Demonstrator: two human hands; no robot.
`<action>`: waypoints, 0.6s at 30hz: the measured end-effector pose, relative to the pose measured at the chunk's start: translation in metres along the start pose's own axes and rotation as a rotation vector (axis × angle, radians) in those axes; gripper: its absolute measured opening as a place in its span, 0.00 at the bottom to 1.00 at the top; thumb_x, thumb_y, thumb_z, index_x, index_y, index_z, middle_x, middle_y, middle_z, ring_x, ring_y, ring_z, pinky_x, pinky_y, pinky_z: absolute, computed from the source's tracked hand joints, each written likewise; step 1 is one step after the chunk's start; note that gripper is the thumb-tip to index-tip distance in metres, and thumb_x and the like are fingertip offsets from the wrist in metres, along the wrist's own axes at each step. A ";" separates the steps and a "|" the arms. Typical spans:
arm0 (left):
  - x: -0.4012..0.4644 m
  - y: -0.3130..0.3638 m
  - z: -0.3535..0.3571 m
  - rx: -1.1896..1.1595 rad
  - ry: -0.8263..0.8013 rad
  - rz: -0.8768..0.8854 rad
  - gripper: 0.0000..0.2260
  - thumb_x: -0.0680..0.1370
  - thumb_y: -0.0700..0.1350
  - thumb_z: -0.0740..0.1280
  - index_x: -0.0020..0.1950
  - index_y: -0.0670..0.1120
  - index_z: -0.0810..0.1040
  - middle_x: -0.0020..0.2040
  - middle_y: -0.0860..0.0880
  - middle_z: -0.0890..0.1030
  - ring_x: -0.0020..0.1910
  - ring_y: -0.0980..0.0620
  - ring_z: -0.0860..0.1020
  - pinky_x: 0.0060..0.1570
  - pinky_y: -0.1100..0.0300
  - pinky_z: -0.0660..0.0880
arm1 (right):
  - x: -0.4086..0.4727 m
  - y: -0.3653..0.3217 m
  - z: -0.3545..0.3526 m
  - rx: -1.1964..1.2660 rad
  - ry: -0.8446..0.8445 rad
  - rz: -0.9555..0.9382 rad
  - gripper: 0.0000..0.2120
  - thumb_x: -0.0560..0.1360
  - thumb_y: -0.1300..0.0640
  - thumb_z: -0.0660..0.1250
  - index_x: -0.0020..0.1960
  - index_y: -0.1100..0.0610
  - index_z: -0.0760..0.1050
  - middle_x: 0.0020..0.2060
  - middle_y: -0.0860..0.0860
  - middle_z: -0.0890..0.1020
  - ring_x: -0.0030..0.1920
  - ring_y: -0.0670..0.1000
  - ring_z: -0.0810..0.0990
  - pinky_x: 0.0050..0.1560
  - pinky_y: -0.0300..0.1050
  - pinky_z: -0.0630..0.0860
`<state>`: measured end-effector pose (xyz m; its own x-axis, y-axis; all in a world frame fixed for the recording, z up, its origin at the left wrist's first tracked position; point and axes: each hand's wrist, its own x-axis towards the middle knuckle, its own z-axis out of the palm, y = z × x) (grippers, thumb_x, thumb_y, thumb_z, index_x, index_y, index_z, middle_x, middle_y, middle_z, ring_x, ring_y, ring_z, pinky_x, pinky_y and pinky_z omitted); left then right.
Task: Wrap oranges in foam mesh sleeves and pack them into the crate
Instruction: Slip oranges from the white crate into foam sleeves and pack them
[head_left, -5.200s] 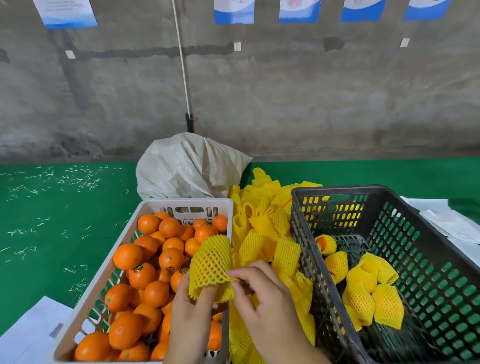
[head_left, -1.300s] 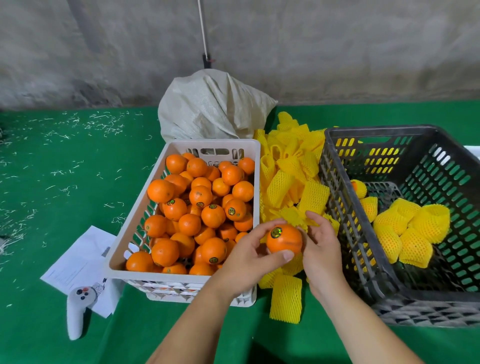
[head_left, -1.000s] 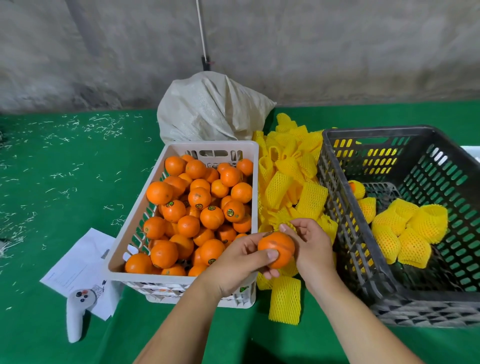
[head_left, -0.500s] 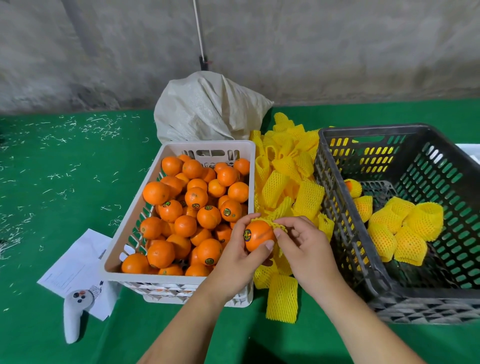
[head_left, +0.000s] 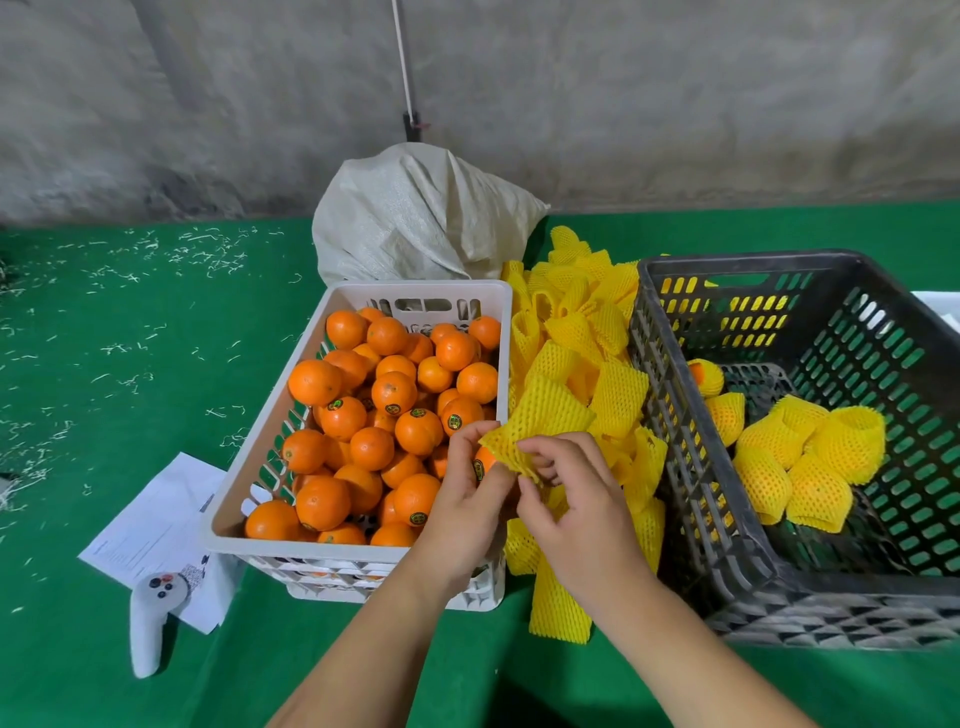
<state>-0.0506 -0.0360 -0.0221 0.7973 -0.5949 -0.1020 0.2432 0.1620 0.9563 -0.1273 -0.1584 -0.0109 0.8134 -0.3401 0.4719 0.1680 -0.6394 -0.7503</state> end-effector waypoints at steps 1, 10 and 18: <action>0.001 0.000 -0.001 -0.021 0.002 -0.016 0.12 0.79 0.47 0.68 0.59 0.62 0.76 0.48 0.47 0.82 0.45 0.52 0.82 0.41 0.59 0.79 | -0.001 0.003 0.001 -0.017 -0.005 0.049 0.17 0.77 0.59 0.71 0.65 0.53 0.77 0.56 0.45 0.74 0.56 0.43 0.75 0.54 0.37 0.76; 0.004 -0.008 -0.013 0.017 -0.096 -0.002 0.33 0.79 0.48 0.76 0.80 0.56 0.65 0.70 0.45 0.80 0.70 0.42 0.79 0.69 0.40 0.75 | 0.010 0.015 -0.014 -0.045 -0.001 0.049 0.12 0.80 0.64 0.69 0.62 0.57 0.82 0.52 0.48 0.78 0.52 0.45 0.78 0.49 0.48 0.80; 0.004 -0.003 -0.005 0.044 0.130 0.033 0.22 0.72 0.60 0.80 0.60 0.54 0.78 0.42 0.47 0.84 0.29 0.52 0.79 0.25 0.60 0.74 | 0.005 0.001 -0.006 0.004 0.019 -0.088 0.14 0.78 0.58 0.67 0.62 0.55 0.80 0.57 0.46 0.77 0.58 0.45 0.77 0.56 0.42 0.77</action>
<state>-0.0457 -0.0351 -0.0263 0.8699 -0.4826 -0.1017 0.1931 0.1436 0.9706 -0.1257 -0.1650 -0.0068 0.7847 -0.2954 0.5450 0.2411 -0.6645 -0.7073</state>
